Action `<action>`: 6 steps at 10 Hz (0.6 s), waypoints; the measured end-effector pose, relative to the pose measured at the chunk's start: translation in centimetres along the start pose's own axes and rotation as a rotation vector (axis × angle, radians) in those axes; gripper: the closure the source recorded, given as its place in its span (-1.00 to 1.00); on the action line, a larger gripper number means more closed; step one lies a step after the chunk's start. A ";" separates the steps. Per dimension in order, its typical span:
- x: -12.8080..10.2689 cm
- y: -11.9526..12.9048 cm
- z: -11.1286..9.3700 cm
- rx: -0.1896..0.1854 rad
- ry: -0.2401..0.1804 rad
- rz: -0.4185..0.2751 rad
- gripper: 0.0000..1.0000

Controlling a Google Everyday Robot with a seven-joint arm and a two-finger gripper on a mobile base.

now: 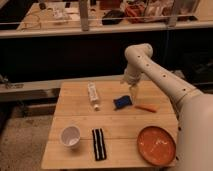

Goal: Move the arm in a circular motion

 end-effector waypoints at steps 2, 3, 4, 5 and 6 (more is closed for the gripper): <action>2.2 2.6 0.4 -0.003 -0.003 0.015 -0.60; 2.9 4.6 0.5 0.010 -0.002 0.011 -0.60; 2.9 6.0 0.6 0.023 0.000 0.002 -0.60; 2.9 8.4 0.4 0.033 0.013 -0.021 -0.60; 2.7 11.0 -0.1 0.055 0.025 -0.050 -0.60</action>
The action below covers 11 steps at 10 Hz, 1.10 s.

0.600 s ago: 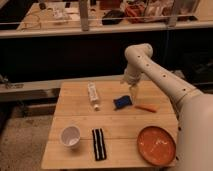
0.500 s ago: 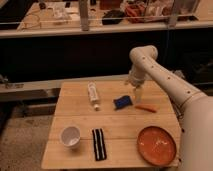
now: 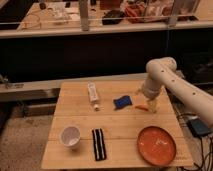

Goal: Move the arm in a circular motion

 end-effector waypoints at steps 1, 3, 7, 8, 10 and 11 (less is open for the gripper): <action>-0.4 1.6 -0.5 0.017 0.006 -0.023 -0.60; -2.2 5.2 -2.1 0.060 0.023 -0.090 -0.60; -9.6 7.3 -4.5 0.085 0.050 -0.211 -0.60; -12.4 7.3 -5.0 0.086 0.055 -0.248 -0.60; -17.5 7.0 -5.9 0.091 0.068 -0.325 -0.60; -20.1 6.5 -6.8 0.100 0.074 -0.364 -0.60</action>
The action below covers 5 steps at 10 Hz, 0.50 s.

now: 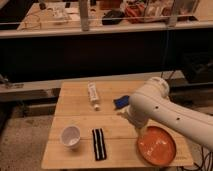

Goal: Move the arm in a circular motion

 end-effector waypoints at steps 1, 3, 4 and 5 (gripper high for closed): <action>-1.3 -1.2 -0.8 0.010 0.009 -0.032 -0.60; -3.7 -4.9 -2.5 0.041 0.021 -0.095 -0.60; -4.0 -7.1 -2.9 0.053 0.023 -0.118 -0.60; -3.7 -8.5 -2.9 0.057 0.022 -0.125 -0.60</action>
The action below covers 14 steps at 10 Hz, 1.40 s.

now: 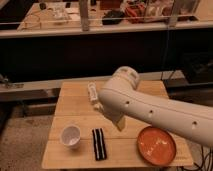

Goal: Move the arm in a circular motion

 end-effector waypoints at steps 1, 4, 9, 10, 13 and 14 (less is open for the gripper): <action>1.4 -2.0 0.4 0.008 -0.002 -0.002 -0.60; 5.6 -8.0 2.1 0.028 0.000 -0.013 -0.60; 15.6 -11.5 6.8 -0.022 0.016 0.135 -0.60; 17.3 -10.4 7.6 -0.039 0.015 0.164 -0.60; 22.3 -4.1 10.1 -0.097 0.007 0.272 -0.60; 23.8 -1.3 11.0 -0.118 -0.003 0.315 -0.60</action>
